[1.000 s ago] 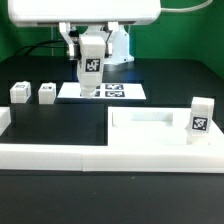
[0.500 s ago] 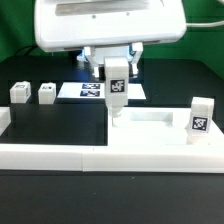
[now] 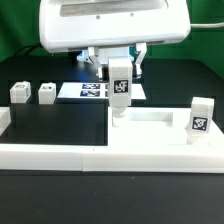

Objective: Assemble square table

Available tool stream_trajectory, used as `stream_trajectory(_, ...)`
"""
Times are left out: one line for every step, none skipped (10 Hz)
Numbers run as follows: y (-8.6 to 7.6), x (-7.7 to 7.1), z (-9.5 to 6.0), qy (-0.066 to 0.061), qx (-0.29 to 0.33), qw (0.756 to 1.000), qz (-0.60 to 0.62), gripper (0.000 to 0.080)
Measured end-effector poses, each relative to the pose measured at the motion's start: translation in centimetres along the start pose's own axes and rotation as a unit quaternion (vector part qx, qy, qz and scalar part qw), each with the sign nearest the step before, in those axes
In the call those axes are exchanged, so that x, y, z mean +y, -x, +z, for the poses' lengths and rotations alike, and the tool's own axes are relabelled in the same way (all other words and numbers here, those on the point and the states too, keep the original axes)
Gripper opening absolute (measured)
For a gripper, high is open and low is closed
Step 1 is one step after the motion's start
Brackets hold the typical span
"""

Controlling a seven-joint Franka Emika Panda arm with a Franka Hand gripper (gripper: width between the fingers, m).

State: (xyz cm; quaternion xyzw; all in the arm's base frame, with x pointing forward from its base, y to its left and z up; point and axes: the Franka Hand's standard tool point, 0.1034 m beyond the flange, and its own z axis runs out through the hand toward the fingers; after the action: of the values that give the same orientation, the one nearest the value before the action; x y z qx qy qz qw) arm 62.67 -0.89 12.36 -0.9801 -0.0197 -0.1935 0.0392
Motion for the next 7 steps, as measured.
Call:
stream_trajectory(0.6, 0.6, -0.2, 0.023, 0.042, 0.999, -0.001, 0.0290)
stream_trajectory(2.0, 1.0, -0.1, 0.043, 0.078, 0.996, -0.004, 0.0290)
stream_trajectory(2.5, 1.3, 0.6, 0.041, 0.082, 0.996, -0.002, 0.0290)
stream_trajectory(2.1, 1.7, 1.2, 0.038, 0.089, 0.995, 0.003, 0.0290)
stream_trajectory(2.3, 1.3, 1.7, 0.031, 0.088, 0.996, 0.006, 0.0290)
stream_trajectory(2.1, 0.7, 1.7, 0.026, 0.085, 0.996, 0.006, 0.0290)
stream_trajectory(1.8, 0.2, 1.7, 0.024, 0.087, 0.996, 0.007, 0.0290)
